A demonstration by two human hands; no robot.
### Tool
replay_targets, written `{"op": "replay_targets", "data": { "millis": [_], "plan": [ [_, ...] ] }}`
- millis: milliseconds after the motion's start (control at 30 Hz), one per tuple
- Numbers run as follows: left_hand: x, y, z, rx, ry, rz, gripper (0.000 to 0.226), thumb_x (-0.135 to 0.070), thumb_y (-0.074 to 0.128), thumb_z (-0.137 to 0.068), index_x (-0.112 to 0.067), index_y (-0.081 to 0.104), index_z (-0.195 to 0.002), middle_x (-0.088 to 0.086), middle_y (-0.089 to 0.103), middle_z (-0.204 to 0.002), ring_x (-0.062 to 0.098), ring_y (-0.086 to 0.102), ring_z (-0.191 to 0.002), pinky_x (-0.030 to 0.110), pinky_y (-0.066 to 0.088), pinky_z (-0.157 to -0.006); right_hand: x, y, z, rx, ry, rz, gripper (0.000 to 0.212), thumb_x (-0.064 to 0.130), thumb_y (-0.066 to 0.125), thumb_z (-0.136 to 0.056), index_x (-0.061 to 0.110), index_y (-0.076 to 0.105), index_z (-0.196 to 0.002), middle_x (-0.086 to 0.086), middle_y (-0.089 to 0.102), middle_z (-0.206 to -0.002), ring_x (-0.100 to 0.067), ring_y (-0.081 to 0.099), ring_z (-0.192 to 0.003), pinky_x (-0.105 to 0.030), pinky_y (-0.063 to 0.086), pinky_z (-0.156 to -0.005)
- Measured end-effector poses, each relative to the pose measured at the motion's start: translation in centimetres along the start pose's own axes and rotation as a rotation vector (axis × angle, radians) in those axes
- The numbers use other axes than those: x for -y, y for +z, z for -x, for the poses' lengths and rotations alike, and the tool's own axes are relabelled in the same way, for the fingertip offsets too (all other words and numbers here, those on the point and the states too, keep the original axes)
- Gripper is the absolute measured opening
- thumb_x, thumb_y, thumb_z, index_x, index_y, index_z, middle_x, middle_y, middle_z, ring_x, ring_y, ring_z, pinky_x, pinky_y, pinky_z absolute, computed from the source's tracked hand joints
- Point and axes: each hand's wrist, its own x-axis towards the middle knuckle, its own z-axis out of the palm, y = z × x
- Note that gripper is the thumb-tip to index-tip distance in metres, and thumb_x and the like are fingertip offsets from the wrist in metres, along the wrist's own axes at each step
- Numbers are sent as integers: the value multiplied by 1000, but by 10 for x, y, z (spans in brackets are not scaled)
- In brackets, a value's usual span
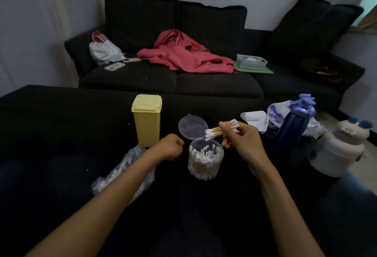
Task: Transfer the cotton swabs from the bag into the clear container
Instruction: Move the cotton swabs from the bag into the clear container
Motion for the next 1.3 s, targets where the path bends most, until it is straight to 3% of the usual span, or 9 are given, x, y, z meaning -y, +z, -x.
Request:
{"op": "replay_targets", "data": {
  "millis": [133, 300, 433, 600, 833, 1000, 1100, 1233, 1300],
  "plan": [
    [9, 9, 2, 239, 75, -17, 68, -6, 75, -75, -10, 43, -136, 1, 48, -134, 16, 46, -123, 22, 37, -93, 0, 0, 1, -9, 7, 55, 14, 25, 61, -89, 15, 68, -82, 2, 60, -62, 4, 51, -46, -8, 42, -47],
    [24, 32, -11, 215, 174, 356, 90, -7, 83, -66, -21, 36, -141, -7, 51, -131, 10, 48, -121, 21, 39, -95, -2, 0, 4, 66, 67, 98, 10, 18, 59, -90, 12, 66, -86, 4, 63, -71, 12, 55, -48, -4, 41, -46],
    [34, 44, -10, 125, 257, 481, 85, -6, 85, -63, -21, 43, -136, -4, 56, -127, 10, 52, -120, 16, 45, -88, -8, 3, 4, 82, 63, 130, 12, 18, 62, -89, 9, 69, -92, 2, 67, -78, 10, 61, -57, -5, 42, -50],
    [50, 65, 10, -162, 384, 461, 95, -34, 91, -44, -31, 48, -127, -13, 61, -121, 3, 58, -113, 33, 51, -95, -10, 10, 9, 78, 49, 159, 12, 24, 67, -85, 13, 71, -87, 1, 72, -81, -6, 69, -75, -15, 54, -64],
    [43, 70, 44, -607, 450, 333, 88, -38, 87, -54, -38, 42, -129, -22, 51, -121, 4, 50, -117, 35, 50, -92, -7, 43, 28, -43, -169, 322, 15, 32, 69, -83, 20, 71, -91, 5, 73, -85, -6, 69, -81, -25, 57, -72],
    [34, 63, 52, -634, 428, 359, 85, -32, 86, -58, -30, 44, -132, -14, 53, -127, 8, 47, -120, 37, 46, -98, -11, 68, 40, -84, -231, 378, 35, 55, 60, -76, 28, 71, -96, 9, 71, -89, -9, 66, -86, -37, 55, -81],
    [34, 61, 52, -647, 437, 336, 83, -34, 86, -59, -28, 46, -132, -11, 54, -128, 9, 49, -120, 36, 46, -98, -12, 68, 38, -91, -219, 400, 22, 46, 67, -77, 30, 74, -90, 9, 73, -83, -6, 67, -80, -37, 56, -80],
    [33, 62, 56, -644, 452, 237, 79, -38, 85, -61, -32, 48, -130, -13, 55, -127, 6, 49, -119, 25, 42, -97, -9, 60, 33, -44, -182, 552, 14, 33, 70, -80, 24, 76, -89, 5, 71, -77, -12, 67, -78, -22, 51, -67],
    [33, 64, 57, -631, 469, 206, 79, -38, 85, -60, -31, 49, -130, -13, 56, -127, 6, 49, -117, 27, 45, -96, -10, 59, 30, -36, -171, 663, 15, 34, 69, -81, 23, 76, -88, 0, 72, -82, -19, 66, -82, -30, 51, -72]
  ]
}}
